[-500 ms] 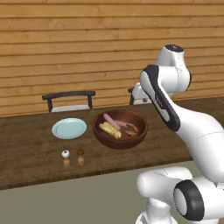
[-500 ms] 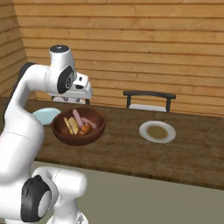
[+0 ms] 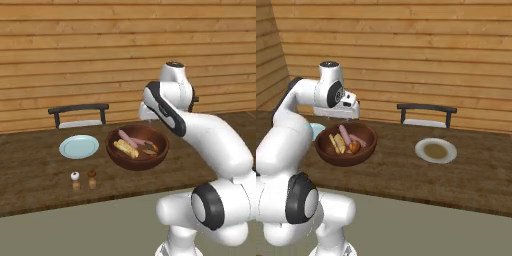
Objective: Place one bun and one sausage from the bowl on each plate.
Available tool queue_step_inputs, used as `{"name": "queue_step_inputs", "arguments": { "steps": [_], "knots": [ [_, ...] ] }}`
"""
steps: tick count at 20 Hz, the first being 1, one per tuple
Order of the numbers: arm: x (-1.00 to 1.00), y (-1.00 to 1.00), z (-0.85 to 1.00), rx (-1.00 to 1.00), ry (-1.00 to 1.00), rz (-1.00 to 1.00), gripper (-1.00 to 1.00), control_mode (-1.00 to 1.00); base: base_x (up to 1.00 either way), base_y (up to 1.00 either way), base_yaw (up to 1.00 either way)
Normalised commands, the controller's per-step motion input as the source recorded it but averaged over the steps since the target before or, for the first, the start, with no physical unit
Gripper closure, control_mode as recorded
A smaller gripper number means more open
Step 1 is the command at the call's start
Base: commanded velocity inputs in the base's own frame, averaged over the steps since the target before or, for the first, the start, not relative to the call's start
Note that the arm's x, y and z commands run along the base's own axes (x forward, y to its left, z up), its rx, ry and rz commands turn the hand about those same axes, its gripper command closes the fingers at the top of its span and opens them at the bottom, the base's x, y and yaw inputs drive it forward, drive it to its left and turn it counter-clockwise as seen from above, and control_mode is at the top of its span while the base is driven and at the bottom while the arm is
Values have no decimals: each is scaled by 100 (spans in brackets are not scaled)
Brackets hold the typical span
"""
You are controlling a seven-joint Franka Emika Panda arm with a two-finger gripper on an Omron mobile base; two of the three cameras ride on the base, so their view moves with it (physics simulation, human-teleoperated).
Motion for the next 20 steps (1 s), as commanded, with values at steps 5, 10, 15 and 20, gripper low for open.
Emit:
{"name": "queue_step_inputs", "arguments": {
  "steps": [5,10,15,20],
  "knots": [
    [69,-12,-92,1,36,0,-100,-100,0,0,0],
    [50,-3,-65,-6,21,0,-100,-100,0,0,0],
    [13,0,-59,-7,13,1,-100,-100,0,0,0],
    [-1,0,-60,-10,11,1,-100,-100,0,0,0]
  ]
}}
